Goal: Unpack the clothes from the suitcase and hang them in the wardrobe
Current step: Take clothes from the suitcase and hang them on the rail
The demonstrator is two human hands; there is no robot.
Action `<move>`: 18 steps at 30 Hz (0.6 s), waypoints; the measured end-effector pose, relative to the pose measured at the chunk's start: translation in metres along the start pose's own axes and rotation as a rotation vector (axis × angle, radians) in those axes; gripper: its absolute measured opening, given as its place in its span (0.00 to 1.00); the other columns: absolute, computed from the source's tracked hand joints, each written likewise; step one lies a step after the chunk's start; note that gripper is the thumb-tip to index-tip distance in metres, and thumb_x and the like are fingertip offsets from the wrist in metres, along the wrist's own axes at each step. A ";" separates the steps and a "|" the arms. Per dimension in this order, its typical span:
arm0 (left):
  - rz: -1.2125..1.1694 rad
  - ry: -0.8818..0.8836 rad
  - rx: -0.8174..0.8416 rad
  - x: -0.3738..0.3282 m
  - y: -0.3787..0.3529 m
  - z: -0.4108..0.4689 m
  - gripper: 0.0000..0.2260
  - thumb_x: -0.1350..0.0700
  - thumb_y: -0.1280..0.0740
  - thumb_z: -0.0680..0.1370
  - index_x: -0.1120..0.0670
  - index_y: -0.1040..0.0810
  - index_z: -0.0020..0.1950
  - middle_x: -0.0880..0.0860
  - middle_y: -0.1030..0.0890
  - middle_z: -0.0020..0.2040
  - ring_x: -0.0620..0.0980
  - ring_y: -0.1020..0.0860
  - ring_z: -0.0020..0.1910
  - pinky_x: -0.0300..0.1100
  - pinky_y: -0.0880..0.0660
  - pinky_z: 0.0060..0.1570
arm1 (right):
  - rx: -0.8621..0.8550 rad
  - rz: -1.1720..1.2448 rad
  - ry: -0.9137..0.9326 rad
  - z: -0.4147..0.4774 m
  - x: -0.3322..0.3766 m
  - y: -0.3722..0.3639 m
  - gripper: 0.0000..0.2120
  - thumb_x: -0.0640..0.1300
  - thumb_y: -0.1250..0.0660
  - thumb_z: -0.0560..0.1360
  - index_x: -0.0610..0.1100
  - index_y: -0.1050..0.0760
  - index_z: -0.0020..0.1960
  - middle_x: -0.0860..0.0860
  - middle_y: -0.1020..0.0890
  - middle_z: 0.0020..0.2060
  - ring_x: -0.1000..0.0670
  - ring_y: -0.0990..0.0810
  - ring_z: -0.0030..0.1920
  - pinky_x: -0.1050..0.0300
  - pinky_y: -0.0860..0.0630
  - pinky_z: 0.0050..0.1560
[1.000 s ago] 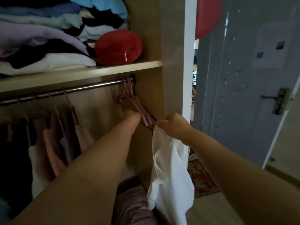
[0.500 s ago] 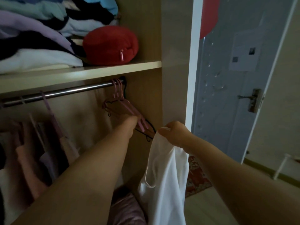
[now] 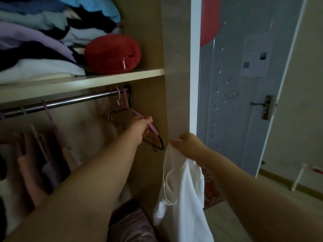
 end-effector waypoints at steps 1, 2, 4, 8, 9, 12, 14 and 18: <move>-0.003 0.009 0.011 0.002 -0.003 -0.008 0.07 0.60 0.32 0.77 0.53 0.25 0.40 0.49 0.24 0.38 0.43 0.28 0.35 0.34 0.28 0.34 | 0.008 0.009 -0.005 -0.004 -0.003 0.003 0.11 0.46 0.37 0.76 0.38 0.23 0.43 0.48 0.26 0.33 0.52 0.28 0.32 0.61 0.33 0.30; -0.004 0.020 0.023 0.004 -0.006 -0.015 0.06 0.59 0.32 0.77 0.53 0.25 0.40 0.49 0.24 0.37 0.42 0.28 0.34 0.33 0.28 0.33 | 0.015 0.018 -0.011 -0.006 -0.006 0.005 0.11 0.46 0.37 0.77 0.38 0.23 0.45 0.47 0.24 0.35 0.51 0.27 0.33 0.61 0.32 0.31; -0.006 0.029 0.032 0.011 -0.013 -0.031 0.06 0.59 0.31 0.77 0.53 0.24 0.41 0.49 0.23 0.37 0.42 0.28 0.32 0.31 0.27 0.29 | 0.013 0.027 -0.031 -0.011 -0.016 0.013 0.13 0.46 0.38 0.77 0.37 0.22 0.50 0.45 0.22 0.41 0.49 0.24 0.39 0.60 0.30 0.35; -0.013 0.063 0.049 0.028 -0.033 -0.068 0.05 0.60 0.31 0.76 0.54 0.24 0.41 0.50 0.23 0.35 0.41 0.27 0.28 0.30 0.27 0.24 | 0.031 0.092 -0.103 -0.024 -0.038 0.029 0.15 0.47 0.37 0.78 0.36 0.22 0.55 0.44 0.21 0.44 0.48 0.23 0.42 0.61 0.29 0.39; -0.019 0.078 0.053 0.032 -0.038 -0.078 0.06 0.60 0.30 0.75 0.54 0.24 0.40 0.50 0.23 0.33 0.40 0.26 0.26 0.31 0.26 0.25 | 0.052 0.096 -0.113 -0.029 -0.043 0.033 0.15 0.47 0.37 0.78 0.36 0.22 0.54 0.45 0.21 0.41 0.50 0.23 0.38 0.62 0.29 0.34; -0.020 0.139 0.075 0.042 -0.057 -0.112 0.07 0.59 0.29 0.75 0.56 0.24 0.38 0.51 0.23 0.31 0.42 0.26 0.27 0.34 0.24 0.31 | 0.133 0.070 -0.091 -0.049 -0.053 0.043 0.14 0.51 0.33 0.75 0.40 0.24 0.40 0.49 0.25 0.32 0.52 0.27 0.32 0.64 0.33 0.30; -0.039 0.171 0.093 0.051 -0.072 -0.134 0.06 0.59 0.29 0.75 0.57 0.24 0.39 0.51 0.22 0.31 0.43 0.25 0.29 0.36 0.22 0.34 | 0.154 0.035 -0.063 -0.062 -0.057 0.047 0.17 0.54 0.30 0.72 0.43 0.29 0.34 0.50 0.27 0.30 0.52 0.28 0.32 0.62 0.33 0.31; -0.030 0.232 0.130 0.066 -0.095 -0.175 0.08 0.58 0.30 0.76 0.61 0.24 0.50 0.55 0.20 0.41 0.48 0.21 0.37 0.39 0.20 0.39 | 0.190 -0.108 0.057 -0.087 -0.069 0.054 0.22 0.58 0.34 0.73 0.37 0.22 0.47 0.43 0.20 0.40 0.46 0.22 0.41 0.56 0.28 0.40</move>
Point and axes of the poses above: each hand's wrist, its own z-axis towards the middle knuckle, its own y-axis out of the back of the hand, x = y × z, the point moved 4 cm from there along z, towards the middle knuckle
